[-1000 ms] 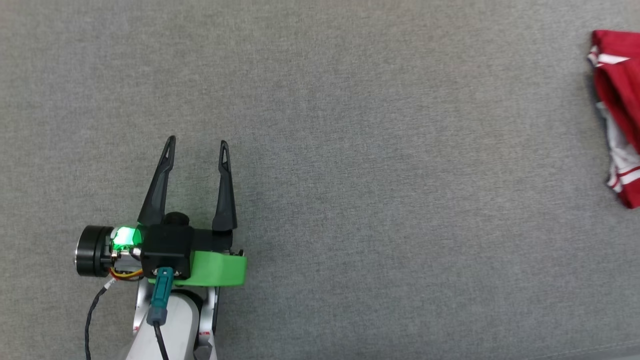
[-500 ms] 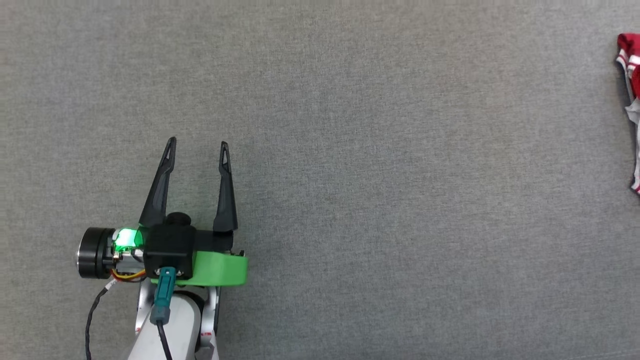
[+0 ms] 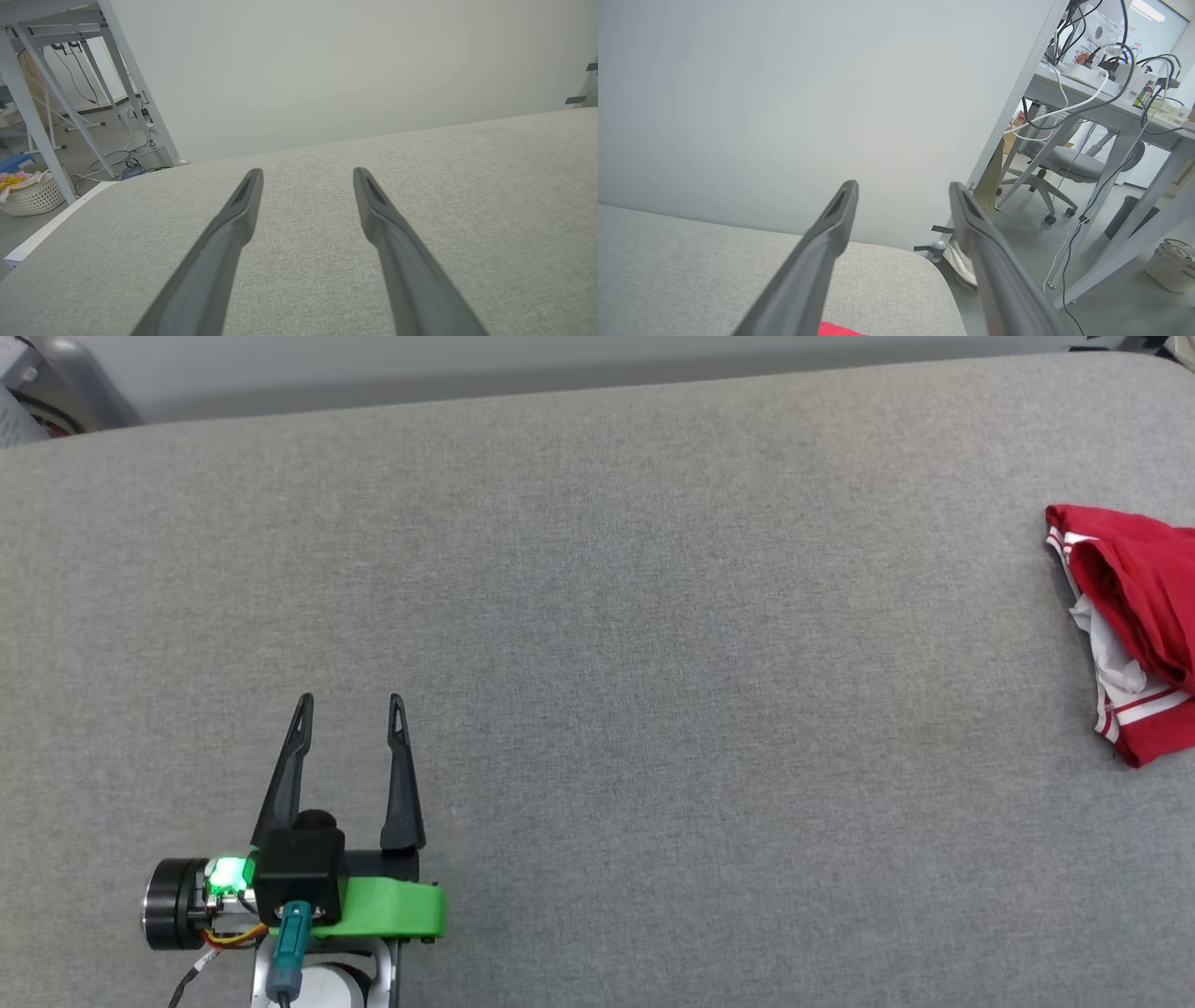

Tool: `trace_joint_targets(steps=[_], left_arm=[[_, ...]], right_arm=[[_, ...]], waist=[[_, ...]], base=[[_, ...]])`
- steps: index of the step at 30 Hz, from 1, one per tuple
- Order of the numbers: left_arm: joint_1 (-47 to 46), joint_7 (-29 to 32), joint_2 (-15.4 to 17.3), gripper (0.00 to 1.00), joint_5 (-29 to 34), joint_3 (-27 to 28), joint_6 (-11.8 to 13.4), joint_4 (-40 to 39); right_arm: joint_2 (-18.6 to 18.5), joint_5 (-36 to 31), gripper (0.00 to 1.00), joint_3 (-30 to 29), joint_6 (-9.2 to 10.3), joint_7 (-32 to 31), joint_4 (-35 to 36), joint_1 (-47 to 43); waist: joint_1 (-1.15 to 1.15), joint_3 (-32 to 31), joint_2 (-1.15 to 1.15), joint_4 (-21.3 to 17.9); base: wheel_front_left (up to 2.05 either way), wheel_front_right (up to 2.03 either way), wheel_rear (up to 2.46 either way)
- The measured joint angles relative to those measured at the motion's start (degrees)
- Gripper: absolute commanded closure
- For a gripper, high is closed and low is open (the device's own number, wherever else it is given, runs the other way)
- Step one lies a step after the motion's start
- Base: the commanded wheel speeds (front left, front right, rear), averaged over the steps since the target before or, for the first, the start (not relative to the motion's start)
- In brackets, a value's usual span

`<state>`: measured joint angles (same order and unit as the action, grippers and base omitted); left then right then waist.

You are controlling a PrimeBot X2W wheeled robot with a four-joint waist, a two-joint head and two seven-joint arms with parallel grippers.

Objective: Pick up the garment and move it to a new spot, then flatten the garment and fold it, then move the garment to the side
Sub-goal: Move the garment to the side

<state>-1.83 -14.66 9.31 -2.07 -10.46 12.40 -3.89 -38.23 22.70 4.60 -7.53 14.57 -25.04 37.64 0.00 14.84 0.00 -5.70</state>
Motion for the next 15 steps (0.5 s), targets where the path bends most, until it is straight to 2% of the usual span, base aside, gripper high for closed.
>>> trace_joint_targets(steps=[3,7,10,15], left_arm=[[0.54,-0.01,-0.31,0.0,-0.04,0.24,-0.1,0.19],[1.26,0.0,-0.54,0.0,-0.49,0.96,-0.43,0.73],[1.45,0.0,-0.71,0.0,-0.55,1.54,-0.88,1.19],[2.35,-0.01,-1.31,0.0,-0.88,2.03,-1.59,2.01]], right_arm=[[6.34,-4.24,0.0,-4.61,0.0,0.16,10.59,-6.28],[14.38,-7.47,0.0,-6.77,0.0,0.15,20.49,-14.15],[18.45,-8.49,0.0,-5.8,0.0,0.16,23.83,-18.52],[22.5,-9.2,0.0,-2.43,0.0,0.15,25.01,-24.83]], waist=[[0.0,-1.96,0.0,0.75],[0.0,-3.97,0.0,2.32],[0.0,-5.27,0.0,3.51],[0.0,-7.46,0.0,5.02]], base=[[0.0,0.0,0.0],[0.0,0.0,0.0],[0.0,0.0,0.0],[0.0,0.0,0.0]])
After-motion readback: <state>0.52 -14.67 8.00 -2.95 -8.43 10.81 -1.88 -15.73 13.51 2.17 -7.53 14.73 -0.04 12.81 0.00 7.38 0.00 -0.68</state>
